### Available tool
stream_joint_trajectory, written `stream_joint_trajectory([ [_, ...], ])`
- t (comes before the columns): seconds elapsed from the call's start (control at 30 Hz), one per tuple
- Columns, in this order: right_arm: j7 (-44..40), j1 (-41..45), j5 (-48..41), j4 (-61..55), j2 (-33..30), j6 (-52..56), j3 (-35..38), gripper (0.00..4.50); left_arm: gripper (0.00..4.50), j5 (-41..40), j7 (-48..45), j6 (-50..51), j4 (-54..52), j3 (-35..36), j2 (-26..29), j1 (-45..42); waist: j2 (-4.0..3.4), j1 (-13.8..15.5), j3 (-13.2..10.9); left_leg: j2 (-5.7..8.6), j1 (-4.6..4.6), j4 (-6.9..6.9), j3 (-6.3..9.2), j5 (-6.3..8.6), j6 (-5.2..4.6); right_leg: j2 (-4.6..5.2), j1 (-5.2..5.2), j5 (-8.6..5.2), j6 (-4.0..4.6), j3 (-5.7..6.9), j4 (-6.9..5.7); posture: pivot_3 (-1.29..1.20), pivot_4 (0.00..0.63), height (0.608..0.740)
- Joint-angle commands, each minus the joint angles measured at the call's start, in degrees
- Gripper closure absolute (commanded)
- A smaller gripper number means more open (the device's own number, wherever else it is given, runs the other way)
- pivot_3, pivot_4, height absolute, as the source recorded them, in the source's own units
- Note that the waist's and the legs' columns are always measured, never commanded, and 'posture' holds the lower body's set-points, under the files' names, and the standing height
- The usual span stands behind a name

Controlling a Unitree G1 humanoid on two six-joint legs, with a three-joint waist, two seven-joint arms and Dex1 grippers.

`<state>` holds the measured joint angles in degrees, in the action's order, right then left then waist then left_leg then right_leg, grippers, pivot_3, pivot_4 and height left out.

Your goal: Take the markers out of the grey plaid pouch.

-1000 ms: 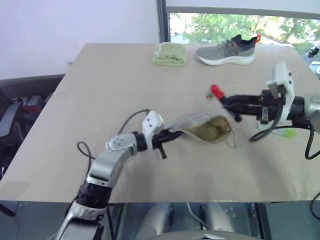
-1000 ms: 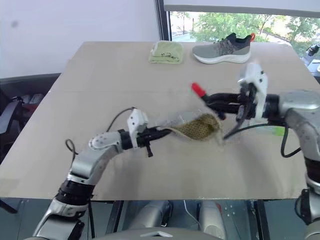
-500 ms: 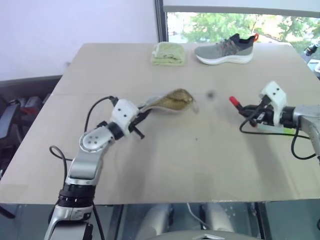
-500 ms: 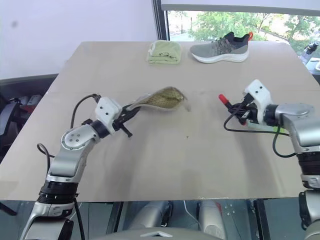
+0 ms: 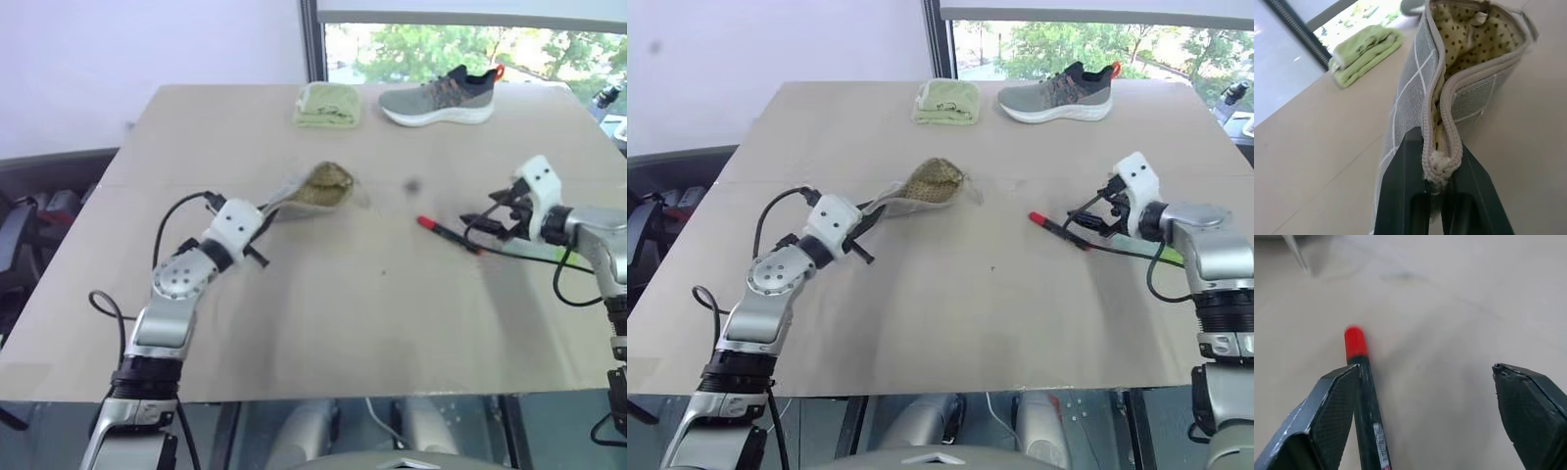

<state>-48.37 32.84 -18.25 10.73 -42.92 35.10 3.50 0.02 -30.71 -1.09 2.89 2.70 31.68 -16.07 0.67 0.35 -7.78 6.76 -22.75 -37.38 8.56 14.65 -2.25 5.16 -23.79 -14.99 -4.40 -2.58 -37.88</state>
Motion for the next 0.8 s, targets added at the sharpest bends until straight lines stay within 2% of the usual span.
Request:
stream_joint_trajectory([
  [0.03,-1.04,-3.36,-3.6,-5.32,-0.66,0.49,4.99,0.0,3.7,1.21,1.68,-3.42,0.5,2.86,2.34,1.84,0.0,0.0,0.0,0.0,0.0,0.0,0.01,0.0,0.0,0.0,0.0,0.0,0.0,0.0,0.01,0.0,0.15,0.74],
  [0.1,-1.56,-6.3,-4.5,-7.65,-1.47,1.11,6.16,0.0,2.92,3.43,3.12,-5.35,1.0,3.01,3.56,3.12,0.0,0.13,0.0,0.0,0.0,0.01,0.02,0.0,0.0,0.01,0.01,0.0,0.0,0.01,0.02,0.0,0.15,0.74],
  [0.13,-1.7,-7.64,-4.46,-8.64,-2.03,1.19,6.47,0.0,2.24,4.97,4.49,-6.14,1.2,2.99,4.1,3.55,0.0,0.26,0.0,0.0,0.0,0.01,0.01,0.0,0.0,0.02,0.0,0.0,0.0,0.01,0.02,0.0,0.15,0.74],
  [0.17,-1.55,-8.95,-4.77,-9.68,-2.47,1.64,7.16,0.0,1.94,5.78,5.59,-6.46,1.1,3.16,4.26,4.05,-0.01,0.29,0.0,0.0,0.0,0.01,0.01,0.0,0.0,0.02,0.01,0.0,0.0,0.01,0.02,0.0,0.15,0.74],
  [0.23,-1.25,-10.67,-5.91,-11.19,-2.91,2.78,8.67,0.0,1.03,6.11,6.92,-6.12,0.61,3.55,4.02,4.84,-0.01,0.39,0.0,0.01,0.0,0.0,0.01,0.0,0.0,0.02,0.01,0.0,0.0,0.01,-0.01,0.0,0.15,0.74],
  [0.27,-1.32,-11.67,-6.7,-12.25,-3.2,3.5,9.52,0.0,0.81,6.37,7.39,-5.84,-0.08,3.63,3.92,5.59,-0.01,0.39,0.0,0.0,0.01,0.0,0.01,0.0,0.0,0.02,0.01,0.0,0.0,0.0,-0.02,0.0,0.15,0.74],
  [0.3,-1.59,-12.65,-7.42,-13.24,-3.48,4.01,10.31,0.0,0.24,6.5,7.65,-5.43,-0.89,3.57,3.84,6.41,-0.01,0.38,0.0,0.0,0.01,-0.01,0.01,0.0,0.0,0.02,0.01,0.0,0.0,0.0,-0.04,0.0,0.15,0.74],
  [0.37,-2.74,-15.0,-9.6,-15.48,-3.85,5.0,12.16,0.0,0.04,4.27,6.65,-4.28,-3.83,3.77,3.22,8.93,-0.01,0.3,0.0,0.0,0.02,0.0,0.01,0.0,-0.01,0.01,0.01,0.0,0.0,0.0,-0.04,0.0,0.15,0.74],
  [0.57,-11.55,-28.15,-18.56,-24.1,-4.57,5.47,17.93,0.0,0.04,-18.33,-4.87,13.33,-22.41,5.82,1.67,25.04,-0.02,0.27,0.0,-0.02,0.0,0.07,-0.05,0.06,-0.1,0.05,0.01,0.0,0.0,-0.04,0.07,0.0,0.15,0.74],
  [0.7,-15.89,-35.67,-16.98,-23.91,-4.82,-0.44,17.7,0.0,0.04,-24.1,-5.96,20.87,-29.4,6.93,2.13,33.12,-0.1,0.49,-0.05,-0.05,0.15,0.05,-0.07,0.23,-0.37,0.06,0.14,0.0,0.0,-0.01,0.02,0.0,0.15,0.74],
  [0.8,-17.48,-38.46,-16.47,-21.25,-3.16,-5.03,17.93,0.0,0.04,-26.64,-6.93,22.42,-31.46,7.99,1.53,38.98,-0.19,0.49,-0.11,-0.07,0.47,0.07,-0.09,0.25,-0.4,0.04,0.43,-0.01,0.01,-0.01,-0.01,0.0,0.15,0.74],
])
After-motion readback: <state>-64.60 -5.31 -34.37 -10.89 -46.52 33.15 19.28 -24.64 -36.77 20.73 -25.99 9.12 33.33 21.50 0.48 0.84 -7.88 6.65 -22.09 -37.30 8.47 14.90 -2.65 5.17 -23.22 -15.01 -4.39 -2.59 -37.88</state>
